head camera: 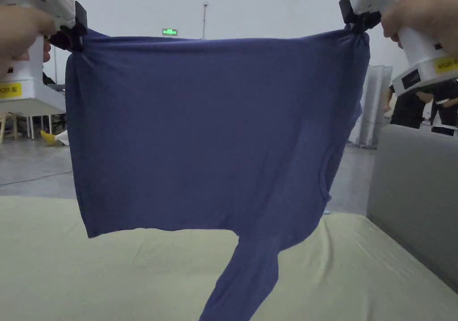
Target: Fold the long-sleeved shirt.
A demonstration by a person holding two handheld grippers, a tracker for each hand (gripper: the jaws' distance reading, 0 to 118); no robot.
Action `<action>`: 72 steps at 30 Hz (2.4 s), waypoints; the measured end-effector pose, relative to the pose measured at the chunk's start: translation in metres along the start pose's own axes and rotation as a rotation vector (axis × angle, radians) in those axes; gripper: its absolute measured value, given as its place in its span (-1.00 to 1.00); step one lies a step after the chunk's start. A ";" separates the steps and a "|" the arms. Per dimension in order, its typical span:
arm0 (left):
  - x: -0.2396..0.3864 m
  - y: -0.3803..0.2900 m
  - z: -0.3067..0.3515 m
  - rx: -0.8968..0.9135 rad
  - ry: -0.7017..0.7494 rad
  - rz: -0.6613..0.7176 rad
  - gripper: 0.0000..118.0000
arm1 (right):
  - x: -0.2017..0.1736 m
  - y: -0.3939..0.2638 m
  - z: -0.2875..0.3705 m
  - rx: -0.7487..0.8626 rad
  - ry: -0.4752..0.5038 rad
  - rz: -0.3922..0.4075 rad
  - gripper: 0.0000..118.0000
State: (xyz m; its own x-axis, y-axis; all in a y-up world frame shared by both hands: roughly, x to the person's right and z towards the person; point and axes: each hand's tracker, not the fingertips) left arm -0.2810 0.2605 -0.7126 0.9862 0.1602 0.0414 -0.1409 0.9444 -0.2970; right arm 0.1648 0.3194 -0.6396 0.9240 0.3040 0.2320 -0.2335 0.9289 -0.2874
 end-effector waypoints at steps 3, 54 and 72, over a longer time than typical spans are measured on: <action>0.005 0.016 0.002 0.043 -0.001 0.018 -1.00 | -0.002 0.017 0.004 0.024 -0.028 0.013 -1.00; -0.097 -0.640 0.171 -0.941 -0.056 -0.289 -1.00 | -0.094 -0.685 0.198 -0.973 0.528 0.227 -1.00; -0.104 -0.600 0.193 -0.770 -0.060 -0.054 0.98 | -0.046 -0.652 0.196 -0.825 0.630 -0.117 0.89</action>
State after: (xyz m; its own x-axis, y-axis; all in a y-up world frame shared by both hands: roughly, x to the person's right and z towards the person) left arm -0.3156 -0.2671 -0.3550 0.9805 0.1559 0.1200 0.0290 0.4888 -0.8719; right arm 0.2148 -0.2587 -0.2814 0.9734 -0.1643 -0.1596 -0.0723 0.4408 -0.8947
